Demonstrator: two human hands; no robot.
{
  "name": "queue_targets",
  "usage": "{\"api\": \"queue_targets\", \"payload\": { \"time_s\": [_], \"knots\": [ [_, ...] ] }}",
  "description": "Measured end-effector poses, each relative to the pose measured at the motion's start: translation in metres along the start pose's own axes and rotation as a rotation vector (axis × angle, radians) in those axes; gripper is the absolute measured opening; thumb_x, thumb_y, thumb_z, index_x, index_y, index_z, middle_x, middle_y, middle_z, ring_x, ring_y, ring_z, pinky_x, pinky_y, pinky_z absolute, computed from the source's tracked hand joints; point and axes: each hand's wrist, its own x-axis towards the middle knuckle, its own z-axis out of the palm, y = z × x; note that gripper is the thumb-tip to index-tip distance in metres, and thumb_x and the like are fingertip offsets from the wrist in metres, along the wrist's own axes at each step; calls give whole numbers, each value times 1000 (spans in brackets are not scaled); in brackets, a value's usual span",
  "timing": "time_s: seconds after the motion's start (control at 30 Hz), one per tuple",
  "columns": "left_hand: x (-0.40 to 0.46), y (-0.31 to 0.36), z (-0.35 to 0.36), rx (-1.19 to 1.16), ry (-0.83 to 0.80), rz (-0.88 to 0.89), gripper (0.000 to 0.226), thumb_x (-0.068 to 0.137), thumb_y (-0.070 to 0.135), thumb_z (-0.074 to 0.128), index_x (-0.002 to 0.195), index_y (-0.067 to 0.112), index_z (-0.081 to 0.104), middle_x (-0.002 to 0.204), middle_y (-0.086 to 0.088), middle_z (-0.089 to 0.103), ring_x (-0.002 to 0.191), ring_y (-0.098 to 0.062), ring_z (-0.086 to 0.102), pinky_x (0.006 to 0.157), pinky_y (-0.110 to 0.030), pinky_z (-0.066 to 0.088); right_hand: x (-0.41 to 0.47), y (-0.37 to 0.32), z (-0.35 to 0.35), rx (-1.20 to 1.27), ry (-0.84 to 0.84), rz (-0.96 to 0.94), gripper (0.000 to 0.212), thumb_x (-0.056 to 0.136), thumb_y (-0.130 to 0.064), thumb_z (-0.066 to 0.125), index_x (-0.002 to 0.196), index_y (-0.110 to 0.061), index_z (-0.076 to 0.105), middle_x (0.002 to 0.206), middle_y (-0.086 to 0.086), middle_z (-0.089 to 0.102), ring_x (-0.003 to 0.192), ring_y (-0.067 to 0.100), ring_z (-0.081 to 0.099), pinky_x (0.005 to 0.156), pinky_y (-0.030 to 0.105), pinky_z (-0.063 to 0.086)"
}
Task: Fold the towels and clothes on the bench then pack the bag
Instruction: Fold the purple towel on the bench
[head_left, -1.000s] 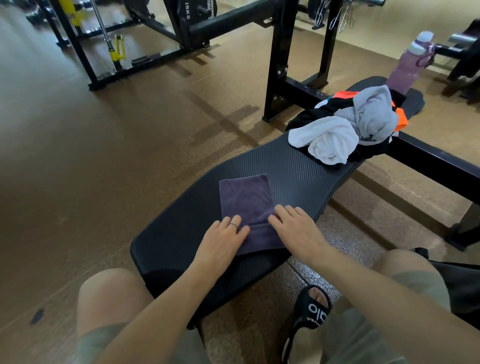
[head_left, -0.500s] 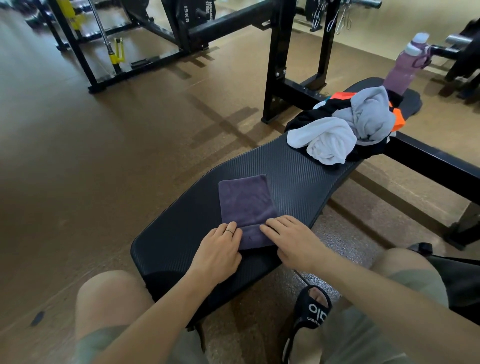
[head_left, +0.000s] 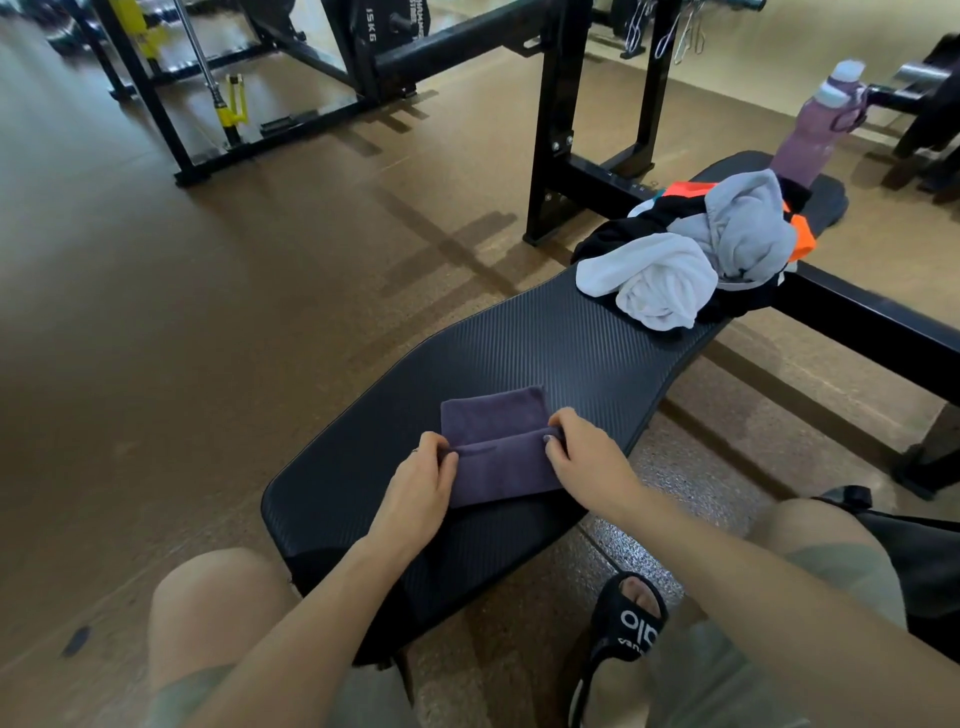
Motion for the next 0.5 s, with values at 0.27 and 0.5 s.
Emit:
{"api": "queue_targets", "payload": {
  "time_s": [0.27, 0.5],
  "knots": [
    [5, 15, 11, 305, 87, 15, 15, 107, 27, 37, 119, 19, 39, 119, -5, 52, 85, -24, 62, 73, -45, 55, -4, 5, 15, -436, 152, -61, 22, 101, -31, 51, 117, -16, 46, 108, 7, 50, 76, 32, 60, 60, 37, 37],
    [2, 11, 8, 868, 88, 443, 44, 92, 19, 64, 134, 18, 51, 133, -11, 53, 111, -27, 56, 90, -37, 48, -8, 1, -3, -685, 173, -709, 16, 79, -15, 56, 95, -17, 55, 95, 3, 55, 87, 26, 51, 81, 39, 43]
  ]
}}
